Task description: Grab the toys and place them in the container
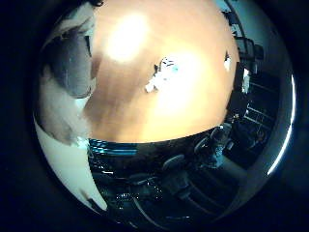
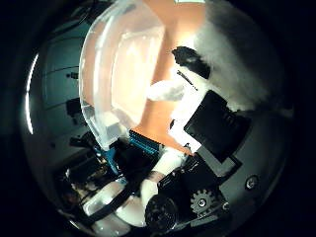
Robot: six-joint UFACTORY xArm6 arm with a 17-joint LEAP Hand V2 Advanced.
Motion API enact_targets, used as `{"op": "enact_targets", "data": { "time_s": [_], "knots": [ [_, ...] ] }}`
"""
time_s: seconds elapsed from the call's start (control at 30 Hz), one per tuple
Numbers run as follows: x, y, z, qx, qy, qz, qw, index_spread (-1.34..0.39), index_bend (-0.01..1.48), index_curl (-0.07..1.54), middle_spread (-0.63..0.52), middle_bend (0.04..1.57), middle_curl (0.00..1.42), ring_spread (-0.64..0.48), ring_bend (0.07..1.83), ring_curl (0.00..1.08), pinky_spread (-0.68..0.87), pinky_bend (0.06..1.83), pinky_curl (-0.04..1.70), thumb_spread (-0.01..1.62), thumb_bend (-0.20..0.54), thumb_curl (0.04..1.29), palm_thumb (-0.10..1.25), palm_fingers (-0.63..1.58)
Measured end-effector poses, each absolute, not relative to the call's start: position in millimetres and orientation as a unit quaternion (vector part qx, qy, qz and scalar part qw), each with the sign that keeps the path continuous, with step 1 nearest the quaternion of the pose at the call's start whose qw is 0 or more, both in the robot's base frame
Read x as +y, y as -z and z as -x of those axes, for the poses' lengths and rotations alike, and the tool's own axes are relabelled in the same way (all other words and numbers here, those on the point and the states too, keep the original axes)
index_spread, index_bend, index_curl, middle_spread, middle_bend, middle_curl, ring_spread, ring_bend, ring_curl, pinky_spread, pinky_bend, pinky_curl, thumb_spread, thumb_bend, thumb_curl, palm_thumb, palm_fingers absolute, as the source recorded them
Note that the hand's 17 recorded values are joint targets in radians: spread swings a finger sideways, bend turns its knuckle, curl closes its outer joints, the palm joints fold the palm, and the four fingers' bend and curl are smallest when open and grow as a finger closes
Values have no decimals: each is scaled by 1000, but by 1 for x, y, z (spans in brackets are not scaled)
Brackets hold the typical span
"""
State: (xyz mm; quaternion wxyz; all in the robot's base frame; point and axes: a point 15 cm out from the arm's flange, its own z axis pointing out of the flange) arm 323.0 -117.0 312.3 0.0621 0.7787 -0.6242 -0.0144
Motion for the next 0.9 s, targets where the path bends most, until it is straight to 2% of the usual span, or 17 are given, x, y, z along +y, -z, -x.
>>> {"op": "enact_targets", "data": {
  "time_s": [0.47,0.9],
  "knots": [
    [-78,-466,-324,-616,-73,-784,12,-218,1078,853,-155,1300,835,-217,1387,745,-212,1193,955,1068,-14,609,1050,1092],
    [25,-517,-325,-578,-85,-811,-18,-229,1069,858,-158,1286,843,-218,1371,752,-216,1178,988,1058,-13,637,1039,1098]
  ]
}}
